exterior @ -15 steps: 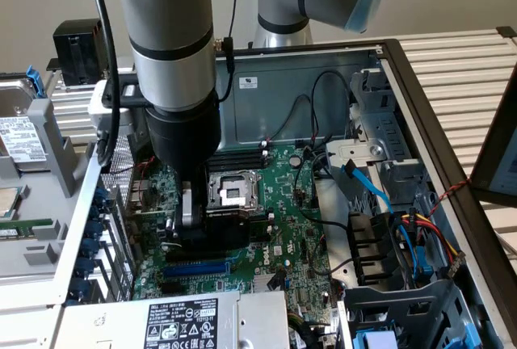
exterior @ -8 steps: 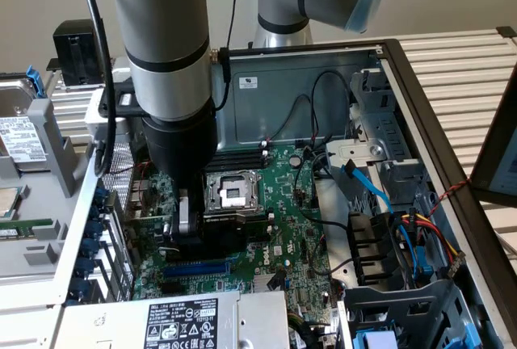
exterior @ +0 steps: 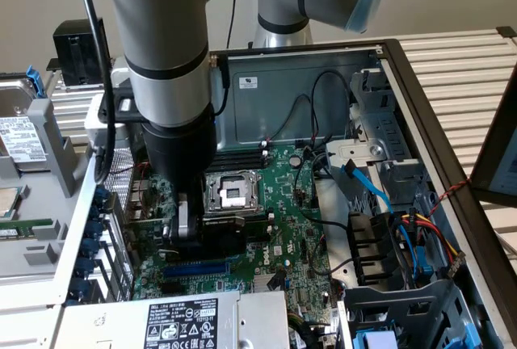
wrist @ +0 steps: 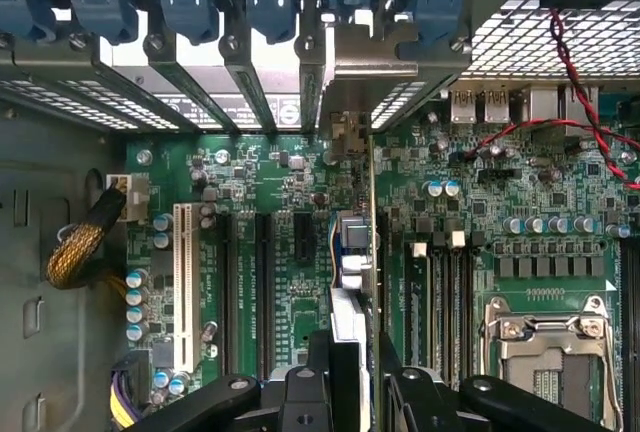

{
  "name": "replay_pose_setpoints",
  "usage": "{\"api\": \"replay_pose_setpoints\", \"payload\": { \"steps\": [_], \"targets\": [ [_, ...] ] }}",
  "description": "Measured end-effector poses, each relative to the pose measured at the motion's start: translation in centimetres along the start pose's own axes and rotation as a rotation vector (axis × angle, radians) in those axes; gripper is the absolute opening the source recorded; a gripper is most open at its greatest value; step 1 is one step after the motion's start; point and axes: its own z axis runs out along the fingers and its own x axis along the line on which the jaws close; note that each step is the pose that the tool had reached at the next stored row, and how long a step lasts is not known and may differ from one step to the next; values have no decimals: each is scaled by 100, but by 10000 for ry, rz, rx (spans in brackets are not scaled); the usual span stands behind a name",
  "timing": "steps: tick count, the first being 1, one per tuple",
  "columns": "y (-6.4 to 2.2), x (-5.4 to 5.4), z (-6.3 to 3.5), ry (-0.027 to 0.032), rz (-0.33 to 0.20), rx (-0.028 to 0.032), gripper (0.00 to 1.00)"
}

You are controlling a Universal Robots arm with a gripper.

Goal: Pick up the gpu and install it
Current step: 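Insert the gpu into the slot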

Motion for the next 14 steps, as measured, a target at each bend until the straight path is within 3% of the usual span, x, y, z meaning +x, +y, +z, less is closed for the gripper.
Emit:
{"api": "replay_pose_setpoints", "payload": {
  "steps": [11, 14],
  "targets": [
    [5, 0, 4, 6, 1, -25, 28],
    [6, -12, 5, 140, 3, -17, 28]
  ]
}}
